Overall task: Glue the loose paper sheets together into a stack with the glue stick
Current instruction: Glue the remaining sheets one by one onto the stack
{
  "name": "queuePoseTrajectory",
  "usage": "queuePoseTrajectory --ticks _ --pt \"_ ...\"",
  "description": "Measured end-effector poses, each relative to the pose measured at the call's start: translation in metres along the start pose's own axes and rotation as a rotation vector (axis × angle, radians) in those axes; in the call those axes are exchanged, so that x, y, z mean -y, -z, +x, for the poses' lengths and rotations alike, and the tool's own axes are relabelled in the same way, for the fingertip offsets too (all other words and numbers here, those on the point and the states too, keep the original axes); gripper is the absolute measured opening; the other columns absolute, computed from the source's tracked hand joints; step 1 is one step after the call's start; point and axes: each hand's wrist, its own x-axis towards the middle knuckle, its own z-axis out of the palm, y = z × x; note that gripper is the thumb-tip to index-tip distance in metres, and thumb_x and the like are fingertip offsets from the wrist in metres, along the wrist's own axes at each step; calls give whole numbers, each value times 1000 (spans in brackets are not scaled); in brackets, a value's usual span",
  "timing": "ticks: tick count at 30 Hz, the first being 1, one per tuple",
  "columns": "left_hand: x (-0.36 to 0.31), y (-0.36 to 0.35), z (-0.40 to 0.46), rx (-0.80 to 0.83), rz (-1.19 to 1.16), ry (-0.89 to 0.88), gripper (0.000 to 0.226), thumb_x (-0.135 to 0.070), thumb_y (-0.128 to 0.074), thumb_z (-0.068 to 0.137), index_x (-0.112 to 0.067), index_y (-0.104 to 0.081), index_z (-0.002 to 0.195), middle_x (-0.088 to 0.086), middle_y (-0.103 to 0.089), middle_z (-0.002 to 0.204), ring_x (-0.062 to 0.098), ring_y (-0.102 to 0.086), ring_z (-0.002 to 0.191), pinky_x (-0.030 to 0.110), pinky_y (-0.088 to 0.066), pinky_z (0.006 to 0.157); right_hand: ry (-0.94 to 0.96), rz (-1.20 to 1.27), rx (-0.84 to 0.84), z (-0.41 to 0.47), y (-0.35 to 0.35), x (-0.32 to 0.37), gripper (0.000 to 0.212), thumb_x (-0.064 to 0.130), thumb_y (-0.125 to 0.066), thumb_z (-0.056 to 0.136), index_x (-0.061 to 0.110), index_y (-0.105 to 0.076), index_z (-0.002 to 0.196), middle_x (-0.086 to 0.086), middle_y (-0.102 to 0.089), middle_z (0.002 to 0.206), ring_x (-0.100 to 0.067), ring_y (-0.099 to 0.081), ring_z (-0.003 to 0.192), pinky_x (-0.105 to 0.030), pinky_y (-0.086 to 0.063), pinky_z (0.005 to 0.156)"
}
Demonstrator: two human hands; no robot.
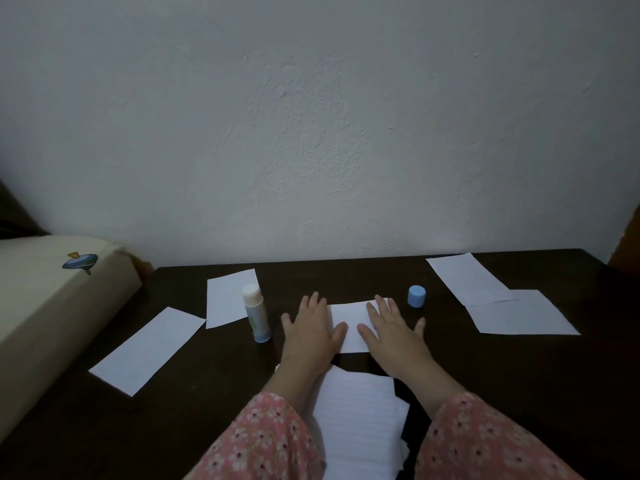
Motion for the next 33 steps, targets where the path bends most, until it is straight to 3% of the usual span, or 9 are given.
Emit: queuePoseTrajectory --ticks 5,8,13,21,24,26,29,33 --pt "-10 1 -20 13 -48 -134 52 -45 -40 98 -26 -32 146 -5 -25 157 13 -20 144 49 -8 116 141 -85 -95 -20 -4 8 54 42 -26 103 30 -12 153 7 7 162 -16 12 148 -59 1 115" --pt "-11 -5 -23 80 -71 -110 46 -48 -35 99 -27 -45 139 -4 -28 156 15 -22 144 52 -10 115 83 -55 24 -23 -5 8 53 41 -24 103 35 -6 153 9 6 162 -14 11 148 -64 3 113" --pt "1 -1 -19 138 -65 -108 45 -46 -41 99 -34 -41 142 -10 -25 156 14 -23 144 54 -8 115 55 -70 77 -25 -6 4 53 52 -15 102 41 0 152 12 10 161 -12 13 147 -66 7 110" --pt "15 3 -18 143 -135 -108 41 -31 -45 100 -37 -42 140 -15 -27 155 14 -25 143 56 -2 116 88 -70 92 -27 1 -11 51 35 -19 105 41 -2 152 13 9 161 -8 10 147 -66 7 110" --pt "24 2 -21 96 -156 -121 41 -27 -48 99 -35 -45 139 -18 -33 151 8 -28 141 54 -2 117 127 25 72 -31 5 -24 50 27 -24 105 40 -14 152 18 -3 160 -1 2 146 -61 8 114" --pt "26 2 -19 75 -179 -119 39 -27 -52 97 -34 -50 135 -17 -40 147 10 -32 139 51 -9 118 143 118 46 -29 8 -31 46 26 -27 105 39 -27 149 20 -14 158 0 -6 146 -59 7 114" --pt "22 6 -10 64 -277 -115 31 -26 -56 95 -29 -59 125 -8 -55 133 15 -47 126 38 -38 109 125 226 -7 -19 12 -31 40 22 -31 104 36 -43 140 17 -31 151 -3 -18 142 -57 -2 116" --pt "21 13 0 156 -197 -142 41 -18 -50 98 -24 -47 138 -7 -34 152 18 -52 121 33 -53 92 143 193 -23 -15 10 -30 44 16 -33 102 35 -40 141 16 -29 149 -4 -21 140 -56 -5 117"
